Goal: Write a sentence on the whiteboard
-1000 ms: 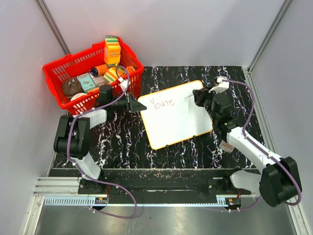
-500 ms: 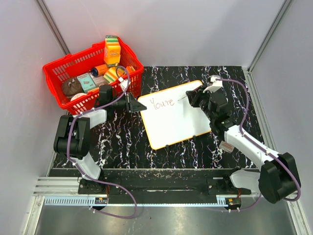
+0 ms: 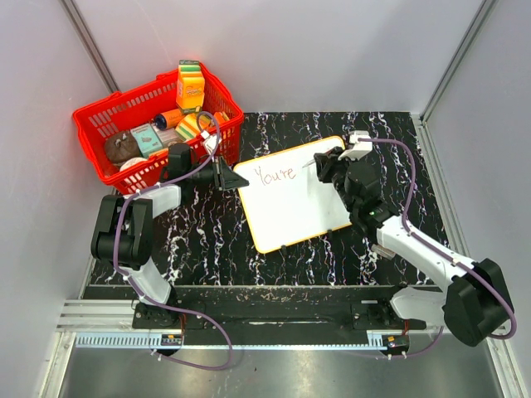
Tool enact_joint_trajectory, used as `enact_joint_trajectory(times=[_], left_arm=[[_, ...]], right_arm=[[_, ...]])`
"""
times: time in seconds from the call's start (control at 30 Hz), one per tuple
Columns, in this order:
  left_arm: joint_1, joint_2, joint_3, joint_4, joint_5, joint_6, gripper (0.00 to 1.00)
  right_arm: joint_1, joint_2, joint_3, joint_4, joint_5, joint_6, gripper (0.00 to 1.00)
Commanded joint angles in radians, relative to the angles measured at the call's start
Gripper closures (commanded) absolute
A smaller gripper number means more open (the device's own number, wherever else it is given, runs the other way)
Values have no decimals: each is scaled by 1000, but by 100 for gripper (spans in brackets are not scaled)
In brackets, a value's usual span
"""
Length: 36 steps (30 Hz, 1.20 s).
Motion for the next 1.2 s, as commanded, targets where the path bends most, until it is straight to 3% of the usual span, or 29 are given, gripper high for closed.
enact_joint_trajectory(times=[0.0,0.57,1.17], left_arm=[[-58,38,-25,-63,-63,211,100],[-56,38,-25,-66,-60,211,100],[-56,36,-23,-69,-59,215,100]], right_arm=[[0,33,43,59,92,-43,100],[-18,89,36,144,83,-33,100],[-20,133,46,128,22,-14,100]])
